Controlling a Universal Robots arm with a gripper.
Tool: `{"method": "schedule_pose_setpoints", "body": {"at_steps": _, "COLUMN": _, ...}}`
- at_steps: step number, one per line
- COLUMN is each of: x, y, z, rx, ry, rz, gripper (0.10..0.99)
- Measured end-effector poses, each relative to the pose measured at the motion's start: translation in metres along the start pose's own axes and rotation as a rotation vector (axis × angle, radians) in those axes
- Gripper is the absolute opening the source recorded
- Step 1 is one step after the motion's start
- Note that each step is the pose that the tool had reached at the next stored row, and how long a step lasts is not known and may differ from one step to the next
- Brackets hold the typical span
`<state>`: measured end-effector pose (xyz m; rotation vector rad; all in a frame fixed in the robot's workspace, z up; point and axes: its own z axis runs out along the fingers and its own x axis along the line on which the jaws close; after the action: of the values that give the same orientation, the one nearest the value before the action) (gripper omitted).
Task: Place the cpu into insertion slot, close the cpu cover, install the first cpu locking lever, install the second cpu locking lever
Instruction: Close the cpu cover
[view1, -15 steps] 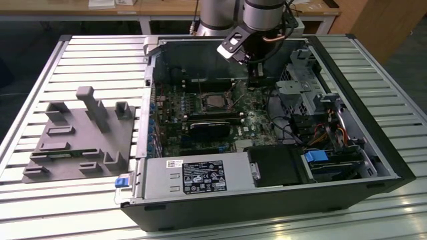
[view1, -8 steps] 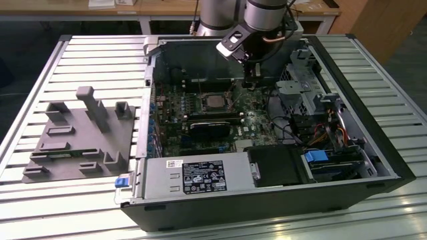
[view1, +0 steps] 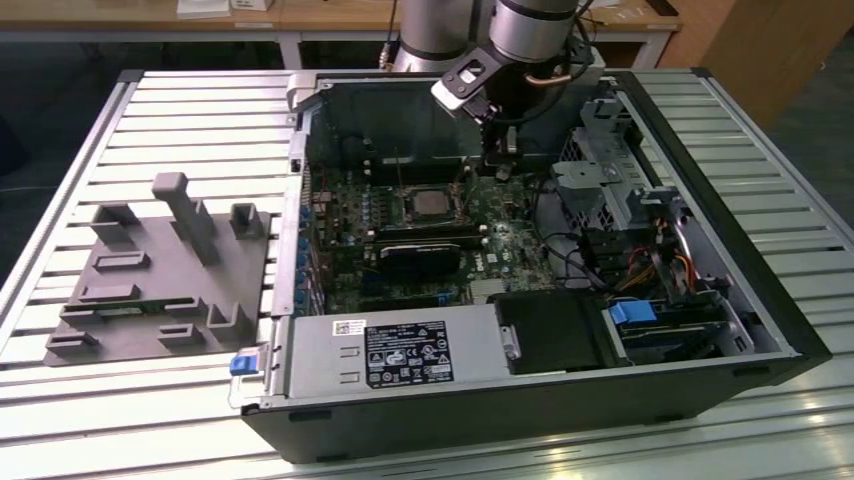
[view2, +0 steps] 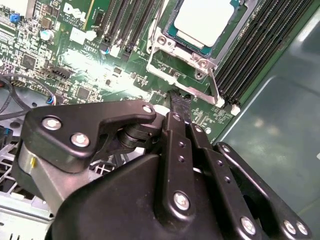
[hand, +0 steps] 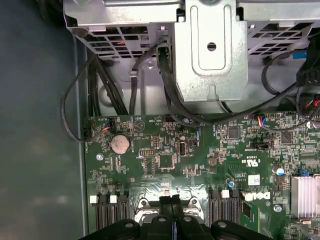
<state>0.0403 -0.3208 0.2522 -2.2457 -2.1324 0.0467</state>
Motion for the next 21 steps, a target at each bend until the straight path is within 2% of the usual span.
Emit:
{"method": "schedule_pose_setpoints", "body": {"at_steps": 5, "x": -0.0001, "y": -0.0028, "z": 0.0002, "rx": -0.002, "ry": 0.0003, "rz": 0.000, "gripper": 0.102}}
{"method": "schedule_pose_setpoints", "body": {"at_steps": 15, "x": -0.0013, "y": -0.0251, "z": 0.0015, "rx": -0.017, "ry": 0.0014, "rz": 0.000, "gripper": 0.102}}
{"method": "schedule_pose_setpoints", "body": {"at_steps": 21, "x": -0.0016, "y": -0.0302, "z": 0.0017, "rx": -0.020, "ry": 0.0015, "rz": 0.000, "gripper": 0.102}}
